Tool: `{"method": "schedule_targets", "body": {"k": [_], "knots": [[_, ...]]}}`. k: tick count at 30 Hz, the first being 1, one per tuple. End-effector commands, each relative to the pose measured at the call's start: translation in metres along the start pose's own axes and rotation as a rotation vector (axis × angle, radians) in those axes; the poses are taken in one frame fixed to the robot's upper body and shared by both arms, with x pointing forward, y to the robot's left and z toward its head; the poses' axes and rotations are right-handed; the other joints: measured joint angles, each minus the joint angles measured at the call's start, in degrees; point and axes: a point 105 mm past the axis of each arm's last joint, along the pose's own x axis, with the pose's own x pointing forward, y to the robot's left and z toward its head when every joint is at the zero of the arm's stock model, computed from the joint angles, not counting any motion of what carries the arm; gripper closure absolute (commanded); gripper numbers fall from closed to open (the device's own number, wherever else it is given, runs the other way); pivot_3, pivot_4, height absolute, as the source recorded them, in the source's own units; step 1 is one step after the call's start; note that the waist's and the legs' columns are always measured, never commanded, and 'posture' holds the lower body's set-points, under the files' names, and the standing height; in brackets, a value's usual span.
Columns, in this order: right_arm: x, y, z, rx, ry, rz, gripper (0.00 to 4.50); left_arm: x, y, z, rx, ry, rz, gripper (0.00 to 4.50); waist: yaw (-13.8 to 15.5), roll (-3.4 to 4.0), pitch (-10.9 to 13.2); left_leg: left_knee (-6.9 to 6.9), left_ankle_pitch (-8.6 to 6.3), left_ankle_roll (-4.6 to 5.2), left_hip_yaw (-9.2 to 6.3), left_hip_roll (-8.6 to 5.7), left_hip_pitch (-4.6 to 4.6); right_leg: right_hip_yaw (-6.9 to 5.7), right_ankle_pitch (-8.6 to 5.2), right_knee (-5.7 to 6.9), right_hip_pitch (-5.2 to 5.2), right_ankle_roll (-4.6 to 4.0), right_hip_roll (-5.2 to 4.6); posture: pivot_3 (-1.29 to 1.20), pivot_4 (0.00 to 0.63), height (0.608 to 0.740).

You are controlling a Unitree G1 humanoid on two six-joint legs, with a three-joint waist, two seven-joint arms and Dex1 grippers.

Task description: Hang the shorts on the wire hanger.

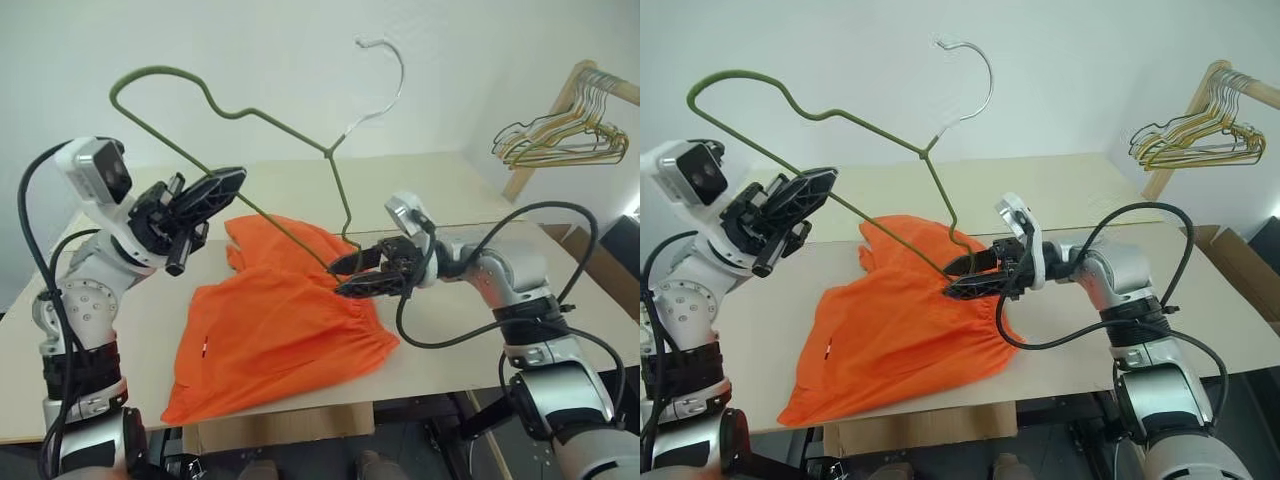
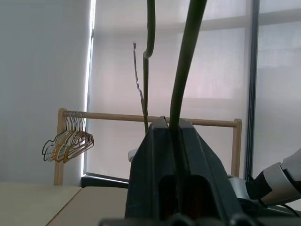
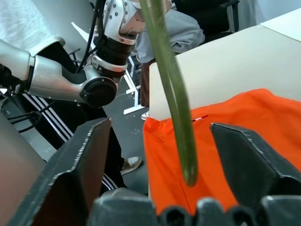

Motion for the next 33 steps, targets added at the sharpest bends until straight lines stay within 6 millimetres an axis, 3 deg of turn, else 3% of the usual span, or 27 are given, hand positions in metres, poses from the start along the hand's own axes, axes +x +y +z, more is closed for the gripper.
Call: {"method": "schedule_targets", "body": {"k": [1,9,13,19,25,28,33], "knots": [[-0.001,0.003,0.012,-0.048,-0.012,0.019,1.86,0.003,-0.005,0.005,0.038,-0.005,-0.015,4.50,0.0,0.00,0.0,0.00,0.00,0.00,0.00,0.00,0.00,0.00,0.00,0.00,0.00,0.00,0.00,0.05,0.000,0.740],[0.001,0.002,0.011,-0.051,-0.016,0.018,4.49,0.000,-0.001,0.001,0.023,-0.002,0.004,4.50,-0.1,0.00,0.0,0.00,0.00,0.00,0.00,0.00,0.00,0.00,0.00,0.00,-0.01,0.00,0.00,0.05,0.000,0.740],[0.003,0.001,0.010,-0.053,-0.021,0.018,4.49,-0.001,0.006,-0.012,0.043,0.049,0.067,4.50,0.0,0.00,0.0,0.00,0.00,0.00,0.00,0.00,0.00,0.00,0.00,0.00,0.01,0.00,0.00,0.06,0.000,0.740],[0.002,0.002,0.012,-0.055,-0.044,0.016,4.50,-0.010,0.014,-0.027,-0.022,0.110,0.123,2.78,0.0,0.00,0.0,0.00,0.00,0.00,0.00,0.00,-0.01,0.00,0.00,0.01,0.00,0.00,0.00,0.05,0.000,0.740],[-0.016,0.003,0.017,-0.017,-0.115,-0.071,4.50,-0.040,0.031,-0.068,0.010,0.430,0.267,0.89,0.0,0.01,0.0,-0.01,0.00,0.00,0.00,0.00,0.00,-0.01,0.00,0.01,-0.02,-0.01,0.01,0.03,0.000,0.740],[-0.039,0.006,0.004,0.065,-0.102,-0.156,4.50,-0.054,0.028,-0.080,0.066,0.586,0.261,0.04,0.1,0.01,0.0,-0.01,-0.01,-0.01,0.02,0.01,-0.03,-0.01,0.00,-0.04,-0.03,-0.01,0.01,0.02,0.000,0.740],[-0.081,0.009,-0.043,0.241,0.023,-0.408,4.50,-0.073,0.019,-0.099,0.210,0.883,0.162,0.04,0.2,0.01,0.0,-0.01,-0.02,-0.01,0.12,-0.01,-0.13,-0.04,-0.01,-0.16,-0.08,0.00,-0.09,-0.02,0.000,0.740]]}}
